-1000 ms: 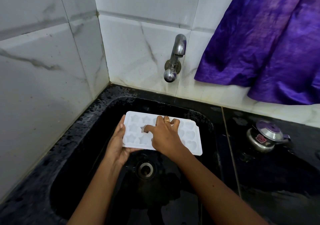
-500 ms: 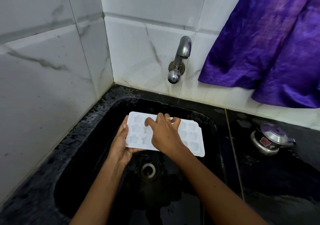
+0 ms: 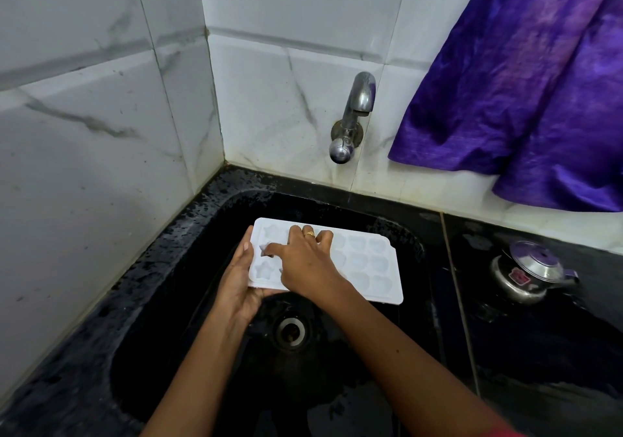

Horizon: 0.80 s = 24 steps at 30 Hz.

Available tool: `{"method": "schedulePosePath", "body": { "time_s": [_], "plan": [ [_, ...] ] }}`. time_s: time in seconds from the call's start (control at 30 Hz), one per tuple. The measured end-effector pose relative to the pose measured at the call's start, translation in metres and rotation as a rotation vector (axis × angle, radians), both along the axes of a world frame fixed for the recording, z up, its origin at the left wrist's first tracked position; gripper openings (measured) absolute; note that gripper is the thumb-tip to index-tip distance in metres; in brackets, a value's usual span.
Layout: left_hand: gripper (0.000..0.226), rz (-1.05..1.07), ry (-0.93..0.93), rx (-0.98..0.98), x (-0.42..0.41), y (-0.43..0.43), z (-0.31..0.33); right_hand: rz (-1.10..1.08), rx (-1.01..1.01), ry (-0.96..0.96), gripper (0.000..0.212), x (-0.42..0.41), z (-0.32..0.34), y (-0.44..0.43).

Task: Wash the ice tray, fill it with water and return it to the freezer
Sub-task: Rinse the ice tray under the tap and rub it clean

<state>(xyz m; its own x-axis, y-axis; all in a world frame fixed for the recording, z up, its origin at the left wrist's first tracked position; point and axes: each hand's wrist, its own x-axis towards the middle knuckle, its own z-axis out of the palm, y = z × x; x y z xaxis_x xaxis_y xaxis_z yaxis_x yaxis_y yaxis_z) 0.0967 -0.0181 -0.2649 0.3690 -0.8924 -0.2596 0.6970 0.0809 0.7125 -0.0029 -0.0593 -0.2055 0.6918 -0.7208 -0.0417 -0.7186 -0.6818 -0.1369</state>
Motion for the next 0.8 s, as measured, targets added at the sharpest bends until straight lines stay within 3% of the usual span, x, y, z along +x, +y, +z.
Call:
{"method": "schedulePosePath", "body": {
  "time_s": [0.37,0.53,0.6,0.8],
  "plan": [
    [0.029,-0.003,0.026,-0.027,0.001,0.002,0.002,-0.011,-0.011,0.023,0.050,0.003,-0.002,0.004],
    [0.034,-0.024,0.057,-0.068,-0.001,0.004,0.005,-0.015,-0.015,-0.081,0.053,-0.006,0.000,0.003],
    [0.048,-0.012,0.066,-0.077,0.001,0.004,0.006,-0.060,-0.037,-0.144,0.060,-0.018,0.004,0.004],
    [0.040,-0.035,-0.110,-0.016,0.014,0.010,0.001,-0.370,-0.136,-0.245,0.070,-0.088,0.001,0.004]
  ]
}}
